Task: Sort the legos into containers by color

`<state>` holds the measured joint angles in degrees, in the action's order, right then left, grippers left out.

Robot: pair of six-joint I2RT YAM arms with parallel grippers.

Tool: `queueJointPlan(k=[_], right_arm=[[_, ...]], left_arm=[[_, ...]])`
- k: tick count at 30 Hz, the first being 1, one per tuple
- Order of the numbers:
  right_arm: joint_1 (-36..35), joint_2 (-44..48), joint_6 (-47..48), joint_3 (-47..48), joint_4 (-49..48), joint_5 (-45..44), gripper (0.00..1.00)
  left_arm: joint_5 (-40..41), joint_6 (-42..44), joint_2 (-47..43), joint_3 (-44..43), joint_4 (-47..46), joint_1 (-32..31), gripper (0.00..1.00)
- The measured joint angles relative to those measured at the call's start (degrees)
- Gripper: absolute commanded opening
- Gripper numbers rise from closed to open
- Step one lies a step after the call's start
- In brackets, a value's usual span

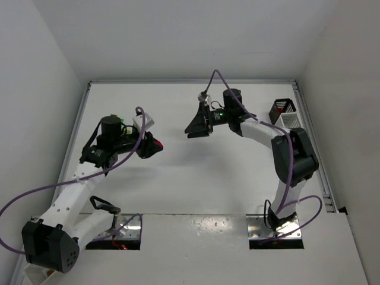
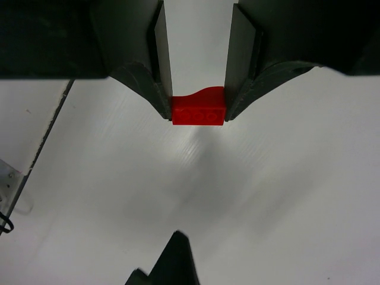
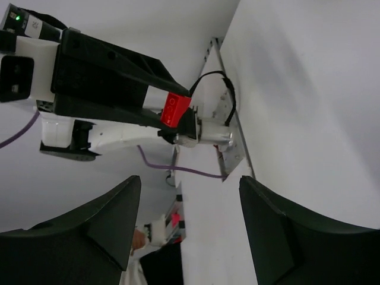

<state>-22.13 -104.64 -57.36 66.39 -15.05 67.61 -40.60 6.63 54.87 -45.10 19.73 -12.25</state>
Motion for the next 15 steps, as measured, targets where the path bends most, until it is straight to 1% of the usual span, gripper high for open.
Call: queueJointPlan(k=[3, 8, 15], right_arm=[[-1.5, -2.3, -3.8, 0.0, -3.0, 1.3, 0.68], [-3.6, -3.4, -6.6, 0.0, -3.8, 1.9, 0.68], [-6.6, -5.4, -7.5, 1.3, -4.3, 2.1, 0.68]], left_arm=[[0.2, -1.4, 0.0, 0.1, -1.7, -2.0, 0.23], [1.9, -2.4, 0.0, 0.1, -3.3, -5.2, 0.23], [3.3, -2.8, 0.5, 0.6, -3.8, -5.9, 0.23]])
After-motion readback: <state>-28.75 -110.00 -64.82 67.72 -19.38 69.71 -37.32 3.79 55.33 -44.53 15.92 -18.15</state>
